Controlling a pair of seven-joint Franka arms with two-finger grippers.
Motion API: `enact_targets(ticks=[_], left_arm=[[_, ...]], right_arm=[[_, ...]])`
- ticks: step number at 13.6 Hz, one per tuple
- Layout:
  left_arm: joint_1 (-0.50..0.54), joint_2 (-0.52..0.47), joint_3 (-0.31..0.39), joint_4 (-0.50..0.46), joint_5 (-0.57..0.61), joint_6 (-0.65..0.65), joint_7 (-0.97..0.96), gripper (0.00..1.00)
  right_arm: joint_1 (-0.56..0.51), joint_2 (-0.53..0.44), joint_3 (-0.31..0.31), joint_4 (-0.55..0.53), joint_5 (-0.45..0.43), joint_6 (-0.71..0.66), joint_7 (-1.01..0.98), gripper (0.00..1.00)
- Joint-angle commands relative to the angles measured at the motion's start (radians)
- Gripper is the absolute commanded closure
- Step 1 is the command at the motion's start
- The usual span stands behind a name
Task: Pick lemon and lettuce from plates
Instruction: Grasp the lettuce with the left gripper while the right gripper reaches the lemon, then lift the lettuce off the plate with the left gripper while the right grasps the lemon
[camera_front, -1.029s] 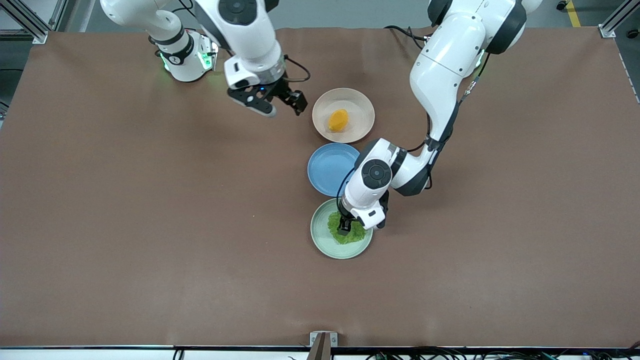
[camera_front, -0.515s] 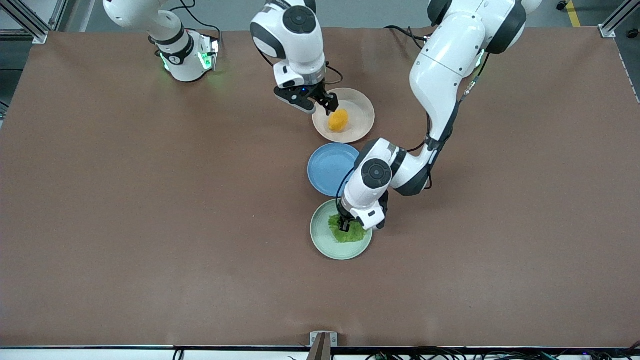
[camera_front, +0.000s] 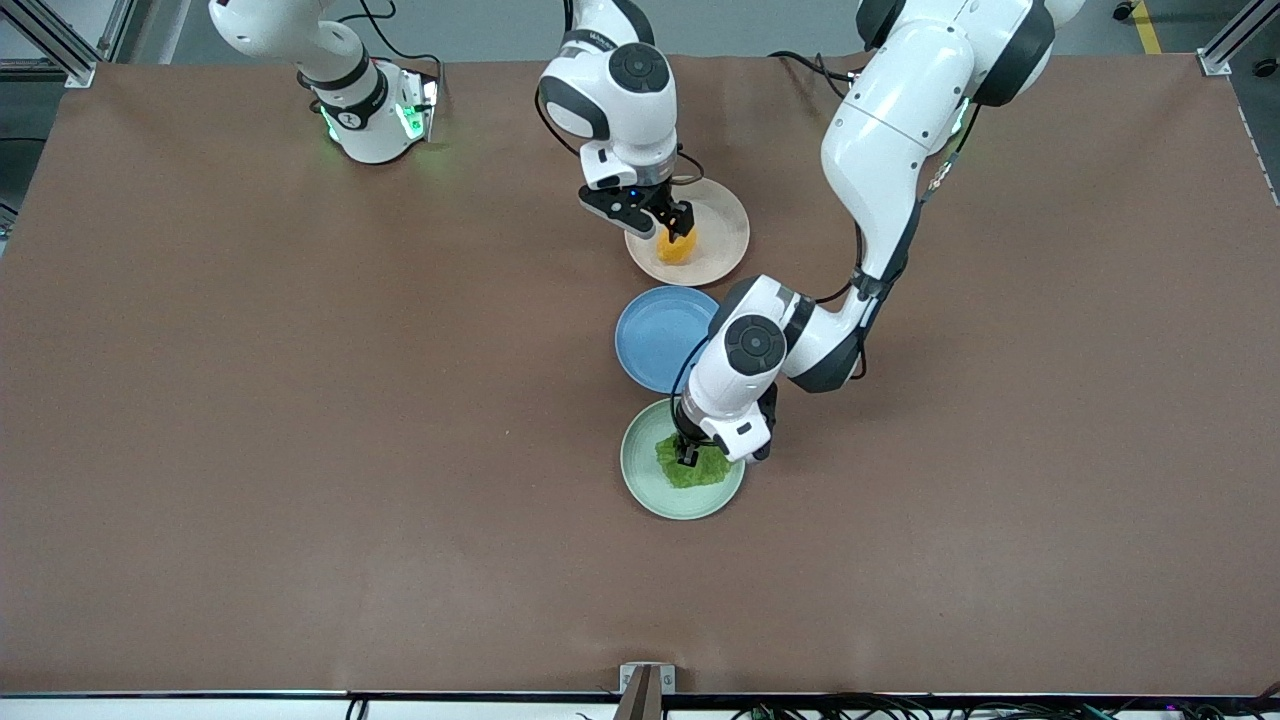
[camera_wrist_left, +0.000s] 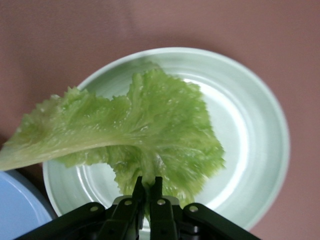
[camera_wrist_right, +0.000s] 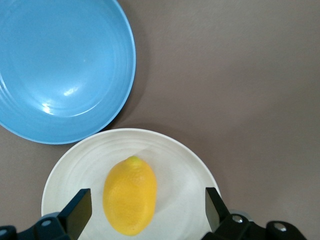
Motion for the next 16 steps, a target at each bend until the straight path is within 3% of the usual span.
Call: enact_targets(ticks=[1, 3, 8, 10, 13, 16], left_arm=[[0.007, -0.073, 0.008, -0.009, -0.006, -0.009, 0.007, 1.0], [0.013, -0.133, 0.01, -0.012, -0.004, -0.031, 0.008, 1.0], [0.132, -0.332, 0.002, -0.076, -0.01, -0.291, 0.181, 1.0], [0.18, -0.433, 0.001, -0.191, -0.012, -0.331, 0.289, 1.0], [0.274, -0.591, -0.001, -0.424, -0.015, -0.331, 0.603, 1.0], [0.343, -0.665, 0.002, -0.586, -0.01, -0.322, 0.928, 1.0]], right_arm=[[0.015, 0.067, -0.011, 0.068, -0.003, 0.01, 0.025, 0.0], [0.017, 0.111, -0.011, 0.114, -0.001, 0.012, 0.057, 0.0], [0.032, 0.168, -0.011, 0.168, -0.006, 0.01, 0.088, 0.0], [0.041, 0.176, -0.012, 0.168, -0.006, 0.01, 0.088, 0.0], [0.053, 0.196, -0.012, 0.168, -0.007, 0.013, 0.088, 0.02], [0.061, 0.203, -0.011, 0.168, -0.013, 0.015, 0.087, 0.08]])
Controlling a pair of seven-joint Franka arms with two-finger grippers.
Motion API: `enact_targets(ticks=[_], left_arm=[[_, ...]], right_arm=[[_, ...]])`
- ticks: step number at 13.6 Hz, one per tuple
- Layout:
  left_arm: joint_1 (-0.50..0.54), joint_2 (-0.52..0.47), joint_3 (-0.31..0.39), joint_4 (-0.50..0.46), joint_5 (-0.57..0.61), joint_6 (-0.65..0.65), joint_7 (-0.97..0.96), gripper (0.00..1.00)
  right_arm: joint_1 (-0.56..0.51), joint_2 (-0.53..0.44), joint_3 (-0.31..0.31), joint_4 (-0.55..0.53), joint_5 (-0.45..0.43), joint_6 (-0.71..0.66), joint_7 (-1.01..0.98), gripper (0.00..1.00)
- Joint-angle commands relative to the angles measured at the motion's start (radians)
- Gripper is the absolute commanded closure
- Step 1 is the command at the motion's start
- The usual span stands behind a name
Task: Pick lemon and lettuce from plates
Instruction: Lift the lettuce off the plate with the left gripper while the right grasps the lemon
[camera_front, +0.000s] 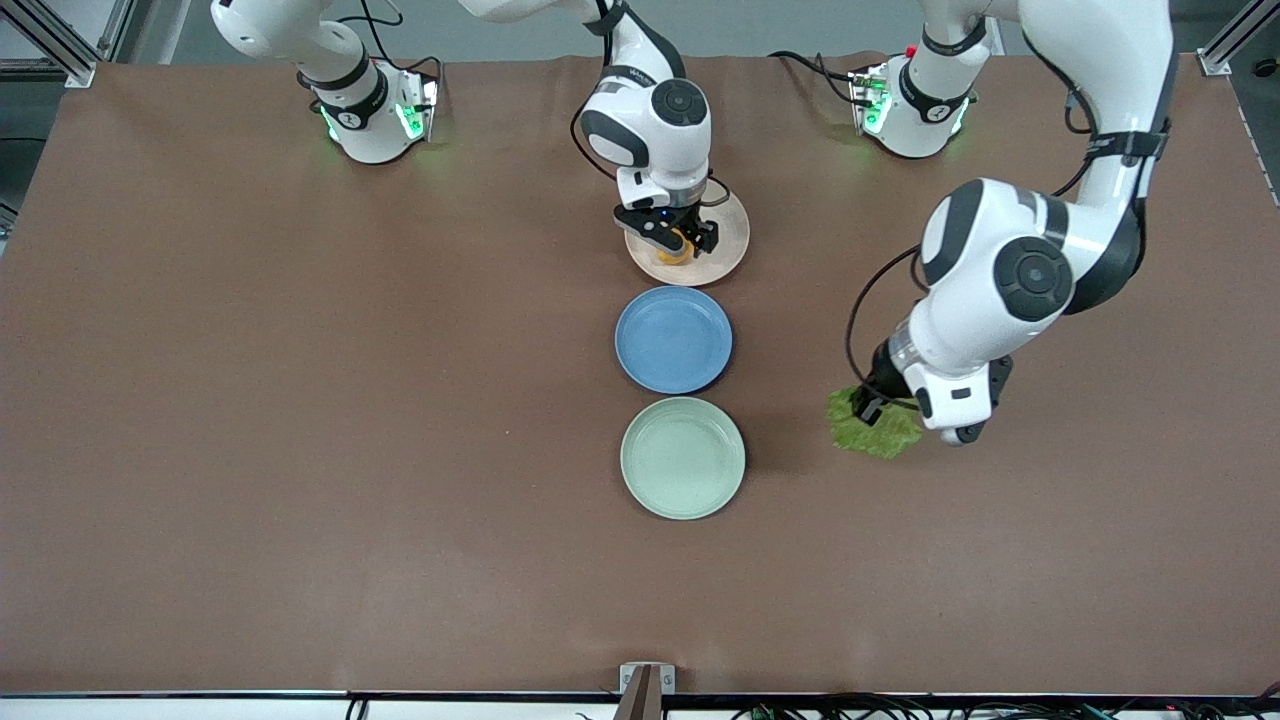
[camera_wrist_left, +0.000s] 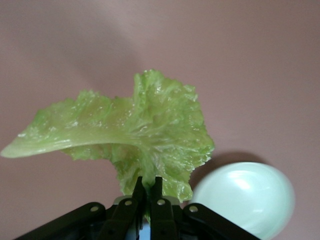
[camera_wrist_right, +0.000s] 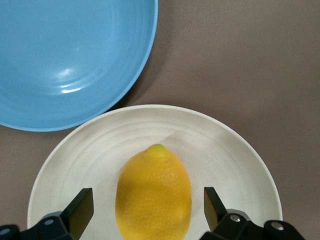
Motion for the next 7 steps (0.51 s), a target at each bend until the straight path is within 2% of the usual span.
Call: enact_targets(ticks=[1, 3, 7], left_arm=[[0.063, -0.089, -0.007, -0.173, -0.006, 0.03, 0.266, 1.0], [0.097, -0.089, -0.007, -0.227, -0.006, 0.067, 0.404, 1.0], [0.11, -0.064, -0.002, -0.356, -0.006, 0.303, 0.532, 1.0]], right_arm=[[0.017, 0.011, -0.01, 0.013, -0.013, 0.0, 0.024, 0.08], [0.019, 0.012, -0.01, 0.013, -0.013, 0.006, 0.024, 0.08], [0.025, 0.031, -0.012, 0.015, -0.012, 0.026, 0.025, 0.14]])
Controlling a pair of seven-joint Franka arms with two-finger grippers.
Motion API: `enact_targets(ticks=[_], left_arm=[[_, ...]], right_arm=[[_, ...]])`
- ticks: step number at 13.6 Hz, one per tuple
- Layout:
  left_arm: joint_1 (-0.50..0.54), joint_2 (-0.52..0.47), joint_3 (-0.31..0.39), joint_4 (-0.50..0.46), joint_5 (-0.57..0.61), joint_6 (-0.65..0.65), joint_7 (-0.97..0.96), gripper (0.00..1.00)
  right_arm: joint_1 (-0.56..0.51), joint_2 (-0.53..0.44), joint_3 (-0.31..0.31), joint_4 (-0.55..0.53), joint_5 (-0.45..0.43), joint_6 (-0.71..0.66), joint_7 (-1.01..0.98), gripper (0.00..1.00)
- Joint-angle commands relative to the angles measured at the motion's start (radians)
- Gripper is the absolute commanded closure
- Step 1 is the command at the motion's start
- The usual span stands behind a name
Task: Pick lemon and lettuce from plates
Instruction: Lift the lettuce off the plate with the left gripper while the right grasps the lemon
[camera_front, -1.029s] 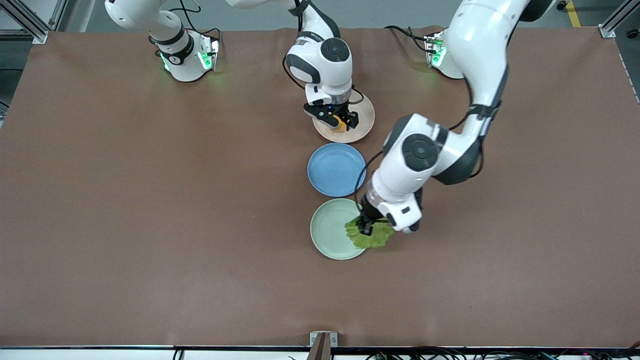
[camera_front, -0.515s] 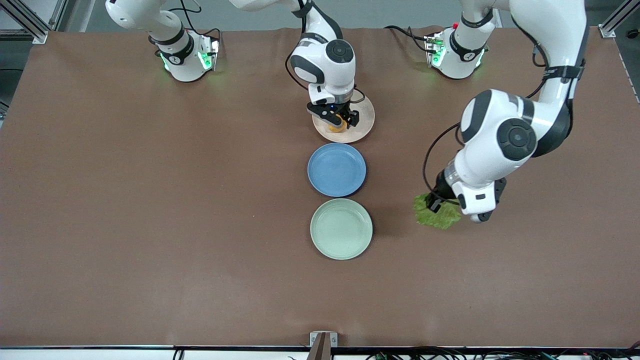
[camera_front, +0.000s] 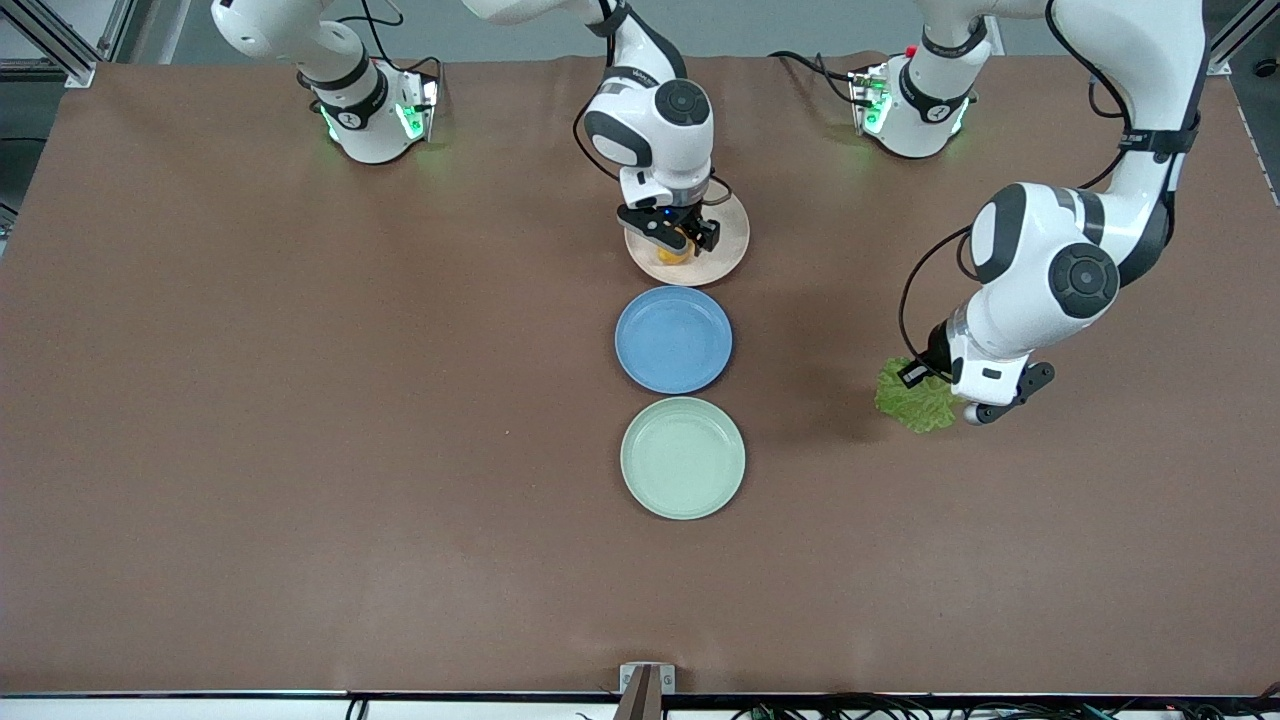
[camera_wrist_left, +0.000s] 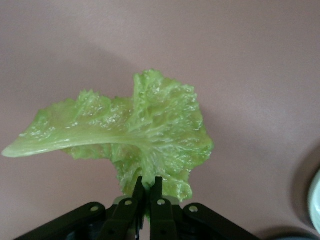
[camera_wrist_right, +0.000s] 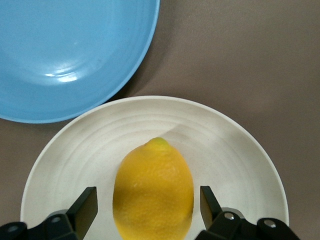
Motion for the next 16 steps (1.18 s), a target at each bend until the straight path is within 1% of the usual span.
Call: enact_targets(ticks=[1, 2, 3, 4, 5, 6, 8, 9, 10, 11, 15, 16], left_arm=[[0.032, -0.001, -0.006, -0.084, -0.004, 0.149, 0.123, 0.99], [0.044, 0.012, -0.007, -0.093, -0.004, 0.18, 0.175, 0.99], [0.046, 0.021, -0.007, -0.098, -0.004, 0.195, 0.212, 0.99], [0.048, 0.036, -0.007, -0.1, -0.004, 0.209, 0.226, 0.99], [0.049, 0.049, -0.007, -0.101, -0.004, 0.226, 0.229, 0.99], [0.049, 0.068, -0.007, -0.101, -0.004, 0.255, 0.232, 0.99], [0.049, 0.093, -0.007, -0.109, -0.006, 0.304, 0.252, 0.99], [0.049, 0.098, -0.006, -0.11, -0.004, 0.307, 0.258, 0.99], [0.049, 0.101, -0.006, -0.11, -0.004, 0.307, 0.272, 0.99], [0.057, 0.11, -0.006, -0.112, -0.004, 0.311, 0.29, 0.99], [0.071, 0.13, -0.006, -0.117, -0.004, 0.321, 0.332, 0.98], [0.072, 0.13, -0.006, -0.121, -0.004, 0.321, 0.341, 0.95]], right_arm=[[0.015, 0.015, -0.012, 0.009, -0.013, 0.011, 0.025, 0.19], [0.017, 0.015, -0.012, 0.01, -0.015, 0.011, 0.025, 0.33], [0.018, 0.015, -0.012, 0.01, -0.016, 0.002, 0.017, 0.5], [0.018, 0.01, -0.012, 0.01, -0.016, -0.005, 0.008, 0.68], [0.009, 0.002, -0.012, 0.01, -0.016, -0.012, 0.007, 0.89], [0.003, -0.01, -0.013, 0.013, -0.012, -0.047, 0.005, 0.97], [-0.044, -0.065, -0.01, 0.061, 0.005, -0.197, -0.038, 0.97], [-0.07, -0.091, -0.009, 0.079, 0.033, -0.253, -0.076, 0.97], [-0.097, -0.134, -0.013, 0.084, 0.08, -0.279, -0.143, 0.97], [-0.126, -0.171, -0.016, 0.079, 0.106, -0.301, -0.224, 0.97], [-0.271, -0.246, -0.019, 0.063, 0.108, -0.402, -0.499, 0.98], [-0.313, -0.274, -0.021, 0.037, 0.103, -0.399, -0.563, 0.98]])
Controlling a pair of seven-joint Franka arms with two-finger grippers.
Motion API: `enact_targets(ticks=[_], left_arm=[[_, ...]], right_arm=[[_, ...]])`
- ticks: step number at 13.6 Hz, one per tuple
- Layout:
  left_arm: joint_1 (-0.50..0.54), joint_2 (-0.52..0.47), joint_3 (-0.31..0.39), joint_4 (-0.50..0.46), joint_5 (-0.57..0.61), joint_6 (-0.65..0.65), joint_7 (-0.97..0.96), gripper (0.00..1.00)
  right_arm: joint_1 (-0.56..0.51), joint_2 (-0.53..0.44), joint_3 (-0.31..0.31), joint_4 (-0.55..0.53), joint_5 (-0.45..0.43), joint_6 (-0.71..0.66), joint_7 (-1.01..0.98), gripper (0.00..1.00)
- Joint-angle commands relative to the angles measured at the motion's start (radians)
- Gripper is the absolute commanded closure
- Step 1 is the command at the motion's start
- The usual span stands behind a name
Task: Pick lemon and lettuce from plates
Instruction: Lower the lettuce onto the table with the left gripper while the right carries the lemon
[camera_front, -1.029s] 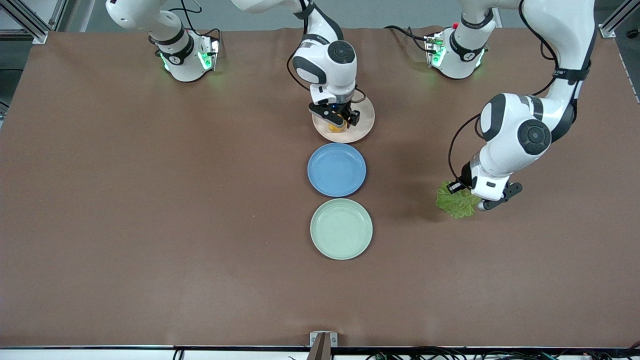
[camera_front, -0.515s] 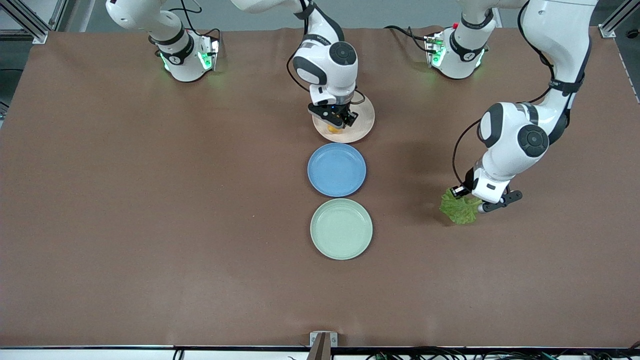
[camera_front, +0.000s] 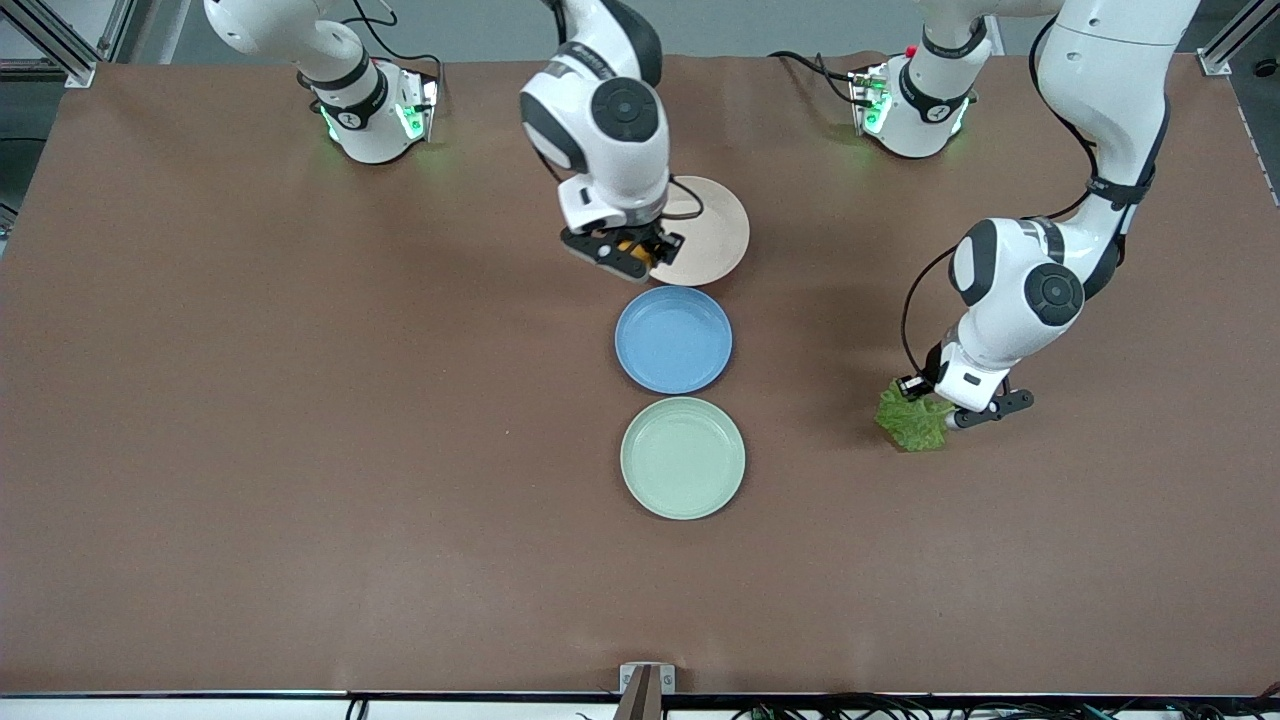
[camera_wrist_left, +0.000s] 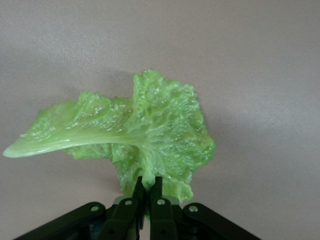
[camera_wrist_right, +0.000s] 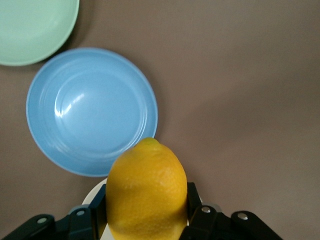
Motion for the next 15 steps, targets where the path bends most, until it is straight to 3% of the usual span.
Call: enact_targets(ticks=[1, 2, 3, 4, 5, 7, 11, 15], left_arm=[[0.015, -0.003, -0.005, -0.016, -0.004, 0.02, 0.035, 0.87], [0.016, -0.003, -0.005, -0.013, -0.004, 0.02, 0.034, 0.73], [0.016, -0.006, -0.005, -0.007, -0.004, 0.02, 0.035, 0.36], [0.018, -0.01, -0.005, 0.001, -0.004, 0.02, 0.034, 0.13], [0.028, -0.019, -0.006, 0.016, -0.004, 0.008, 0.025, 0.0], [0.033, -0.045, -0.006, 0.041, -0.006, -0.043, 0.018, 0.0], [0.041, -0.171, 0.0, 0.087, 0.022, -0.326, 0.101, 0.01], [0.103, -0.361, -0.002, 0.134, 0.034, -0.597, 0.231, 0.01]], right_arm=[[-0.126, -0.079, 0.012, -0.092, 0.01, 0.003, -0.196, 0.98], [-0.188, -0.111, 0.012, -0.127, 0.01, 0.003, -0.306, 0.98], [-0.249, -0.136, 0.012, -0.159, 0.01, 0.006, -0.407, 0.98], [-0.307, -0.154, 0.012, -0.19, 0.01, 0.012, -0.499, 0.98], [-0.364, -0.174, 0.012, -0.231, 0.01, 0.04, -0.588, 0.98], [-0.464, -0.196, 0.012, -0.325, 0.008, 0.133, -0.788, 0.98], [-0.643, -0.182, 0.012, -0.46, 0.008, 0.337, -1.096, 0.98], [-0.754, -0.084, 0.012, -0.469, 0.007, 0.449, -1.294, 0.98]])
